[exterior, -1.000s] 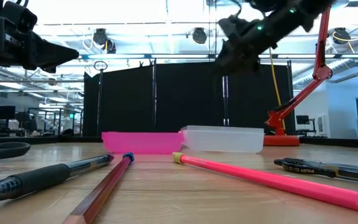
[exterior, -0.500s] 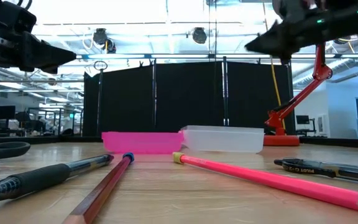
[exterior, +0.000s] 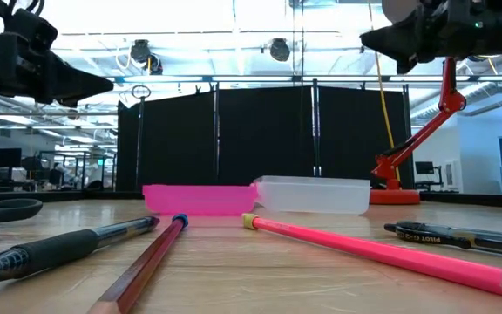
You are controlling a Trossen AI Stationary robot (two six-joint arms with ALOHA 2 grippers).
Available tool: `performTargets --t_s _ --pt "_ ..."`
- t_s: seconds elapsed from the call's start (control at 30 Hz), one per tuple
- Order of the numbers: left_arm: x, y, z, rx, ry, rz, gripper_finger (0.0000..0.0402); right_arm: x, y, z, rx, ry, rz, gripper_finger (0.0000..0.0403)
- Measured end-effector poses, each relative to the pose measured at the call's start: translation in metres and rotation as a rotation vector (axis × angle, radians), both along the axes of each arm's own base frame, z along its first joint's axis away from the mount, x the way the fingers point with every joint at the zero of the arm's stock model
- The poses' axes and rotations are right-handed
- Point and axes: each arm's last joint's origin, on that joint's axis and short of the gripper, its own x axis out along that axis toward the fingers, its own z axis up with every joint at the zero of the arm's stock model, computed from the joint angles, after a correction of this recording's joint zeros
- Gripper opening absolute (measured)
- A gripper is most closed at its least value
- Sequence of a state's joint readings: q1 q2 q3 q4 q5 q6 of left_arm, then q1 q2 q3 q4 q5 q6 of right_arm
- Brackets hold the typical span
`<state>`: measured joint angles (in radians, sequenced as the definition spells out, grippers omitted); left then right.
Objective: Pick & place school supplies into a supply box
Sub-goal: Put the scissors into the supply box
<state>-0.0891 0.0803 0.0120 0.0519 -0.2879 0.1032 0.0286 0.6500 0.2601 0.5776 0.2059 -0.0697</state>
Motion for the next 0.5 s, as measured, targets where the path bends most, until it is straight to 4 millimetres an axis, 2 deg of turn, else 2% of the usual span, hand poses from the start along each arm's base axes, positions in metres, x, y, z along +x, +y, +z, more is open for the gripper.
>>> performTargets --t_s 0.27,0.5 --pt "0.0 0.001 0.0 -0.088 -0.022 0.038 0.0051 -0.014 0.001 -0.039 0.072 -0.009 0.014 0.0" --pt "0.002 0.001 -0.003 -0.201 -0.013 0.05 0.0051 -0.015 0.006 -0.039 -0.024 -0.039 0.091 0.0"
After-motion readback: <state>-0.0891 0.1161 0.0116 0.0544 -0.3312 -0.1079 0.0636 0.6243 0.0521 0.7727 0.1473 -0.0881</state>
